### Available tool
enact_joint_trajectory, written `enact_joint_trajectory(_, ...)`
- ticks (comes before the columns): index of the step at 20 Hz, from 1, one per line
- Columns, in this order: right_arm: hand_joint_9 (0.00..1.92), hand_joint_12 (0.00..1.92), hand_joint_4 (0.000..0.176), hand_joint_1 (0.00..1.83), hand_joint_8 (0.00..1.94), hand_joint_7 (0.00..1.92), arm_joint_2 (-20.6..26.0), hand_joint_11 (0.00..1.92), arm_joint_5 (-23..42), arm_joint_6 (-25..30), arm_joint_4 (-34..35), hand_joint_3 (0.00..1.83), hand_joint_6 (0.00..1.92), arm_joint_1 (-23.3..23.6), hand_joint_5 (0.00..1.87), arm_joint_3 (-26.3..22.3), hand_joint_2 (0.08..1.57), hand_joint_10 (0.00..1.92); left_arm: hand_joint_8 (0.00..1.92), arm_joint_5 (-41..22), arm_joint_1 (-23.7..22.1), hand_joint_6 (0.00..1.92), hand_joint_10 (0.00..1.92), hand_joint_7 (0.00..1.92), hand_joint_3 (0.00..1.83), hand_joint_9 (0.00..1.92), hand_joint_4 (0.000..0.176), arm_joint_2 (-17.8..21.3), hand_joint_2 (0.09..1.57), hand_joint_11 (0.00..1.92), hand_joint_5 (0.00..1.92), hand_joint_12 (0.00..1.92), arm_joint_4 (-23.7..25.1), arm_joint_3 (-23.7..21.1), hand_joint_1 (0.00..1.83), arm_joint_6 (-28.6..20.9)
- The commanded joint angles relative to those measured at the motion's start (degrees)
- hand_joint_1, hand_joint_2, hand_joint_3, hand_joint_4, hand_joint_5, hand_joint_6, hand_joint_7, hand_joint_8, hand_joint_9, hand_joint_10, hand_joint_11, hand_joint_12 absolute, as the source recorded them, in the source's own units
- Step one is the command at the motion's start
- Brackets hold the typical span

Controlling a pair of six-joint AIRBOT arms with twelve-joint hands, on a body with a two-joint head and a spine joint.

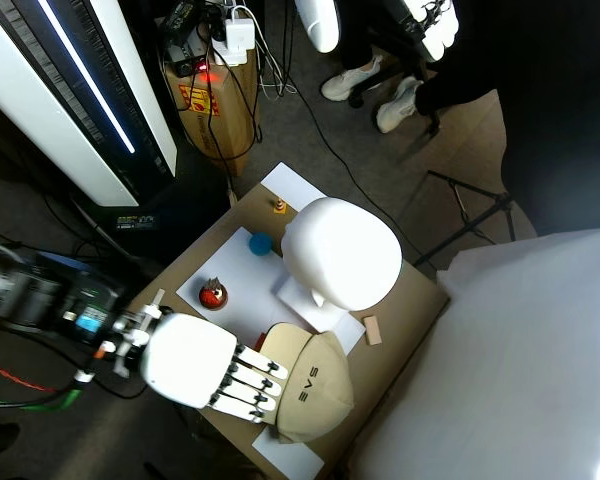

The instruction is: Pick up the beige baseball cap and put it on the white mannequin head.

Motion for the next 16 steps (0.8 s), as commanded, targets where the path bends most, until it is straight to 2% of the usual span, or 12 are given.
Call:
enact_joint_trajectory(1,0.25,0.84,0.000,1.19,0.00,0.29,-0.7,0.00,3.1,0.0,-0.1,0.01,0.00,0.4,0.28,1.8,1.20,0.00,0.00,-2.2,-0.8,0.00,0.00,0.04,0.00,0.01,0.000,0.0,1.10,0.00,0.05,0.18,5.5,-0.1,0.00,-0.4)
enact_joint_trajectory(4,0.23,0.79,0.000,1.21,0.00,0.26,-5.9,0.00,2.1,0.3,-0.1,0.00,0.00,0.5,0.25,9.4,1.20,0.00,0.00,-2.2,-0.7,0.01,0.00,0.04,0.00,0.01,0.000,0.1,1.10,0.00,0.06,0.20,5.3,-0.1,0.00,-0.4)
enact_joint_trajectory(6,0.19,0.73,0.000,1.22,0.00,0.22,-8.8,0.00,1.3,0.9,-0.2,0.00,0.00,1.0,0.21,13.6,1.20,0.00,0.00,-2.2,-0.6,0.00,0.00,0.06,0.00,0.04,0.000,0.2,1.11,0.00,0.07,0.30,5.3,0.0,0.00,-0.4)
enact_joint_trajectory(8,0.18,0.71,0.000,1.21,0.00,0.20,-11.7,0.00,-1.4,1.4,-1.5,0.00,0.00,2.0,0.20,18.4,1.20,0.00,0.00,-2.2,-0.7,0.00,0.00,0.06,0.00,0.04,0.000,0.2,1.11,0.00,0.07,0.30,5.8,0.2,0.00,-0.4)
enact_joint_trajectory(9,0.16,0.69,0.000,1.22,0.00,0.20,-13.2,0.00,-2.8,1.5,-1.6,0.00,0.00,2.6,0.20,20.7,1.20,0.00,0.00,-2.2,-0.8,0.00,0.00,0.06,0.00,0.04,0.000,0.2,1.11,0.00,0.07,0.28,6.0,0.3,0.00,-0.4)
enact_joint_trajectory(10,0.16,0.67,0.000,1.21,0.00,0.19,-14.7,0.00,-4.0,1.9,-1.4,0.00,0.00,3.1,0.19,23.4,1.20,0.00,0.00,-2.2,-0.8,0.00,0.00,0.02,0.00,0.00,0.000,0.2,1.10,0.00,0.05,0.16,6.2,0.4,0.00,-0.4)
enact_joint_trajectory(11,0.16,0.67,0.000,1.21,0.00,0.19,-15.9,0.00,-5.0,2.4,-1.4,0.00,0.00,3.5,0.19,25.3,1.20,0.00,0.00,-2.2,-0.7,0.00,0.00,0.02,0.00,0.00,0.000,0.2,1.10,0.00,0.05,0.16,6.2,0.5,0.00,-0.4)
enact_joint_trajectory(12,0.16,0.67,0.000,1.21,0.00,0.20,-16.9,0.00,-6.0,2.9,-1.4,0.00,0.00,3.8,0.20,26.9,1.20,0.00,0.00,-2.2,-0.7,0.00,0.00,0.02,0.00,0.00,0.000,0.2,1.11,0.00,0.05,0.15,6.2,0.5,0.00,-0.4)
enact_joint_trajectory(13,0.17,0.66,0.000,1.21,0.00,0.21,-17.8,0.00,-6.7,3.3,-1.4,0.00,0.00,3.9,0.20,28.2,1.20,0.01,0.00,-2.2,-0.7,0.00,0.00,0.04,0.00,0.01,0.000,0.2,1.11,0.00,0.06,0.24,6.1,0.6,0.00,-0.4)
enact_joint_trajectory(14,0.18,0.68,0.000,1.21,0.00,0.21,-18.8,0.00,-6.9,3.5,-1.7,0.00,0.00,3.9,0.20,29.4,1.20,0.01,0.00,-2.2,-0.7,0.00,0.00,0.04,0.00,0.01,0.000,0.2,1.11,0.00,0.07,0.26,6.3,0.8,0.00,-0.4)
enact_joint_trajectory(16,0.19,0.71,0.000,1.22,0.00,0.21,-19.6,0.00,-7.2,3.8,-2.0,0.00,0.00,3.8,0.20,30.0,1.20,0.01,0.00,-2.2,-0.8,0.00,0.00,0.04,0.00,0.02,0.000,0.2,1.11,0.00,0.07,0.26,6.8,0.9,0.00,-0.4)
